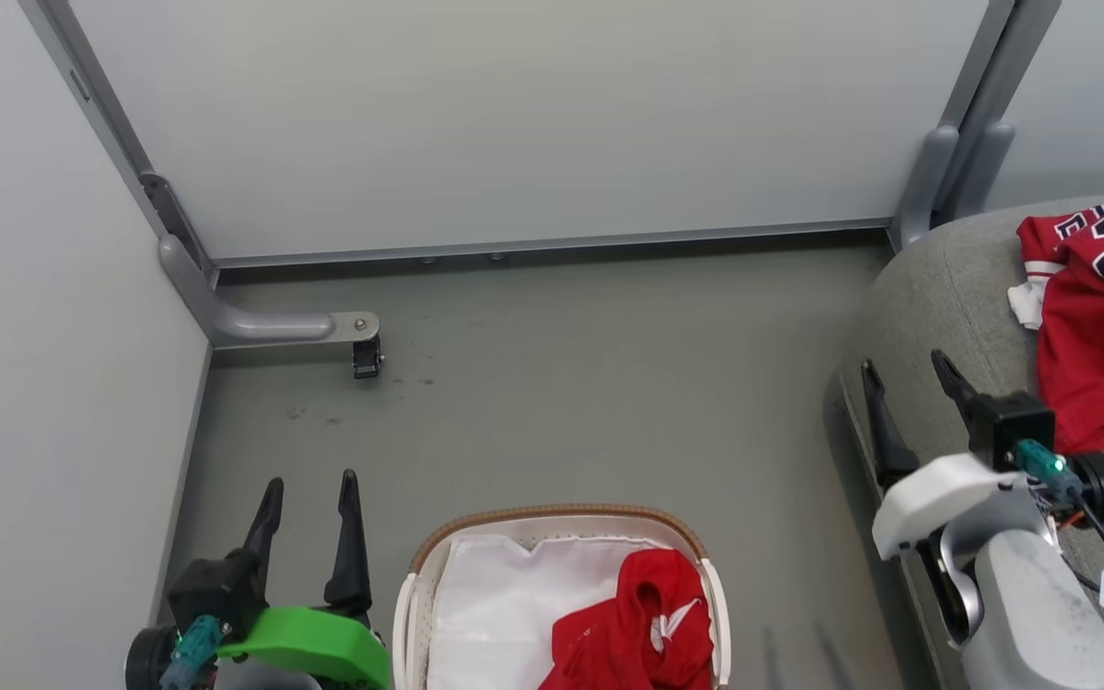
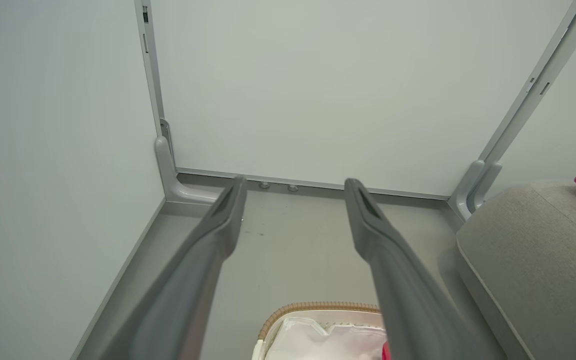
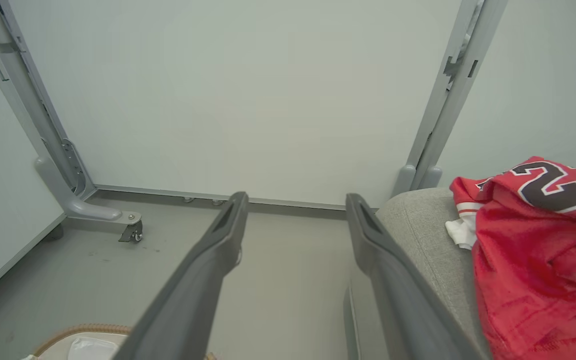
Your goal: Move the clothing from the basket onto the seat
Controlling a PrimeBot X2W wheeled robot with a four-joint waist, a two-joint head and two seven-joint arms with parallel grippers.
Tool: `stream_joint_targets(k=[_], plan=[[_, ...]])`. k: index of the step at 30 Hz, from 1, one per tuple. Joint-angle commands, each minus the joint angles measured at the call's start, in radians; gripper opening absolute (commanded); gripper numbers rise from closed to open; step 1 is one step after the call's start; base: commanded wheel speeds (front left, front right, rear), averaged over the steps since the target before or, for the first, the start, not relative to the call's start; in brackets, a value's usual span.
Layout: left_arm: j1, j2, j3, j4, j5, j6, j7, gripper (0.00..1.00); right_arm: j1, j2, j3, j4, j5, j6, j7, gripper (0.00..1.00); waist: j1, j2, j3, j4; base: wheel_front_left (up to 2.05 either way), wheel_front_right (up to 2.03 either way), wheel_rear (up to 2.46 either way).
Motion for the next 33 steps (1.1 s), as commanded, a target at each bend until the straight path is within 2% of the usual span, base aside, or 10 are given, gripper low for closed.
stream_joint_targets(k=[1, 12, 33], plan=[[0.022, -0.003, 0.007, 0.004, 0.011, -0.006, 0.0, 1.0, 0.032, -0.002, -0.009, -0.019, -0.001, -0.001, -0.005, 1.0, 0.0001, 0.0, -0.015, 0.005, 0.0, 0.0, 0.0], [0.079, -0.029, 0.047, 0.009, 0.035, -0.037, 0.0, 1.0, 0.206, 0.002, 0.013, -0.139, 0.093, -0.001, -0.005, 1.0, 0.0001, 0.0, -0.03, 0.004, 0.0, 0.0, 0.0], [0.08, -0.053, 0.081, 0.039, 0.073, -0.065, 0.0, 1.0, 0.242, 0.002, 0.054, -0.153, 0.11, -0.001, -0.005, 1.0, 0.0001, 0.0, -0.044, -0.012, 0.0, 0.0, 0.0]])
